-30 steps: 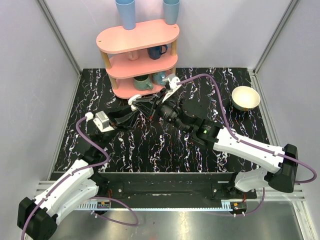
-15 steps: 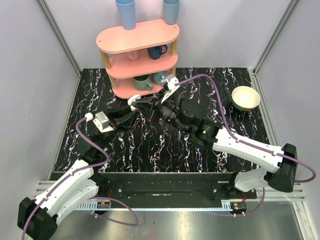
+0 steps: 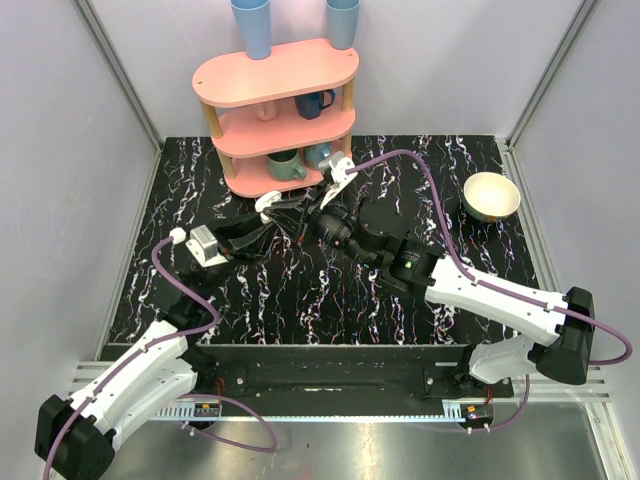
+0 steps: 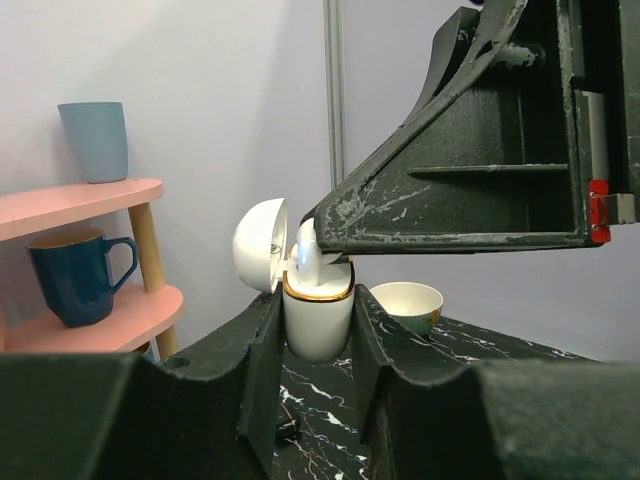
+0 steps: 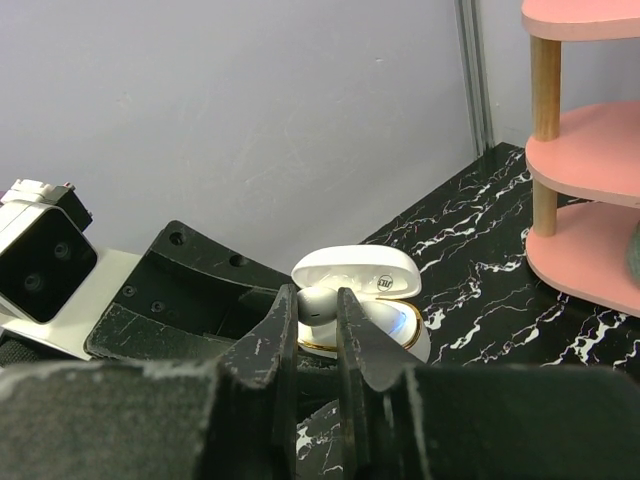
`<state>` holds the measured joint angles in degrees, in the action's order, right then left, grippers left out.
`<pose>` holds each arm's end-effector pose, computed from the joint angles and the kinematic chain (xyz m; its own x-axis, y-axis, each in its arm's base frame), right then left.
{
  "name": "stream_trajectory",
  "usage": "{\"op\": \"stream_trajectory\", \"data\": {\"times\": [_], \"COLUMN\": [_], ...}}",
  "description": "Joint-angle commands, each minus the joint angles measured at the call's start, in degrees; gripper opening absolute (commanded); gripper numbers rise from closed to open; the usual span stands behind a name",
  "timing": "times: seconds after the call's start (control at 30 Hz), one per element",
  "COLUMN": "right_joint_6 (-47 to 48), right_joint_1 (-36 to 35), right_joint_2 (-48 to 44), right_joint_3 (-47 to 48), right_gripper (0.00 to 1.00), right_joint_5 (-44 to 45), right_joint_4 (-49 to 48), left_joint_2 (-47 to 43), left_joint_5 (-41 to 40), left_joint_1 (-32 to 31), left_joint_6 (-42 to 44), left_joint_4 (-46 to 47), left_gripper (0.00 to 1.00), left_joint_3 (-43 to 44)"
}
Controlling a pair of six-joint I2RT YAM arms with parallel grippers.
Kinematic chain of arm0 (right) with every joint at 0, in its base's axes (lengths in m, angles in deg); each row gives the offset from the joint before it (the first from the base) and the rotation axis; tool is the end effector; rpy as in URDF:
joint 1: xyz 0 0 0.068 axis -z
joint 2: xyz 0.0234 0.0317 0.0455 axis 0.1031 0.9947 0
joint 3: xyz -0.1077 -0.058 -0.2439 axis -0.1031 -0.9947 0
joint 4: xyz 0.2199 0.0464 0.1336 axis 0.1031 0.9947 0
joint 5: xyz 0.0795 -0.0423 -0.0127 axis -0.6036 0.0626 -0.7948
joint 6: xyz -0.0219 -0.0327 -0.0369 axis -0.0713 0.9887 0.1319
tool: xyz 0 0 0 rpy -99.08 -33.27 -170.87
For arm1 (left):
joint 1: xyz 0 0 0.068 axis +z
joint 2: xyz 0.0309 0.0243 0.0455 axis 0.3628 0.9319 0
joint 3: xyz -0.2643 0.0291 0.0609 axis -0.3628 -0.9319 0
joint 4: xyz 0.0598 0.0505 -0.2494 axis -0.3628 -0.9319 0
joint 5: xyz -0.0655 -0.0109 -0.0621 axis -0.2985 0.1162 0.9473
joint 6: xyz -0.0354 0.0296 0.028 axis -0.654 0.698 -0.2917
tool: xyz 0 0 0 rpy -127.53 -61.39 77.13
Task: Insert the wireless bluetooth earbuds into the charging case
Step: Insert the left earbud into the left side groove of the charging case.
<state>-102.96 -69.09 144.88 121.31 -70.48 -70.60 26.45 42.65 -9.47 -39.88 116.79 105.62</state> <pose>0.1481 0.2835 0.4265 -0.1572 0.2974 -0.9417 -0.8204 0.4914 0.2922 0.1299 -0.0903 0.3336 0.3783 -0.3890 -0.8400 0.7715 0.6339 0.0539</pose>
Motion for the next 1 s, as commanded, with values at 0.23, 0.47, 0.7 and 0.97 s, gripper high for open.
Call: {"op": "stream_trajectory", "data": {"times": [0.23,0.47,0.7,0.97], "right_joint_6": [2.9,3.4,3.4,4.0], "right_joint_1": [-0.5,-0.5,-0.5,-0.5], "right_joint_2": [-1.2,-1.3,-2.0,-3.1], "right_joint_3": [2.1,2.5,2.9,3.0], "right_gripper": [0.42,0.51,0.54,0.56], "right_joint_5": [2.7,2.6,2.7,4.4], "right_joint_4": [-0.2,-2.5,-4.7,-6.0], "left_joint_2": [-1.5,-1.3,-1.4,-2.3], "left_joint_5": [-0.1,-0.5,-0.8,-1.2], "left_joint_1": [-0.1,-0.1,-0.1,-0.1], "left_joint_6": [0.2,0.3,0.2,0.5], "left_joint_4": [5.9,5.5,5.4,4.6], "left_gripper": [0.0,0.0,0.0,0.0], "left_joint_3": [0.1,-0.1,-0.5,-0.9]}}
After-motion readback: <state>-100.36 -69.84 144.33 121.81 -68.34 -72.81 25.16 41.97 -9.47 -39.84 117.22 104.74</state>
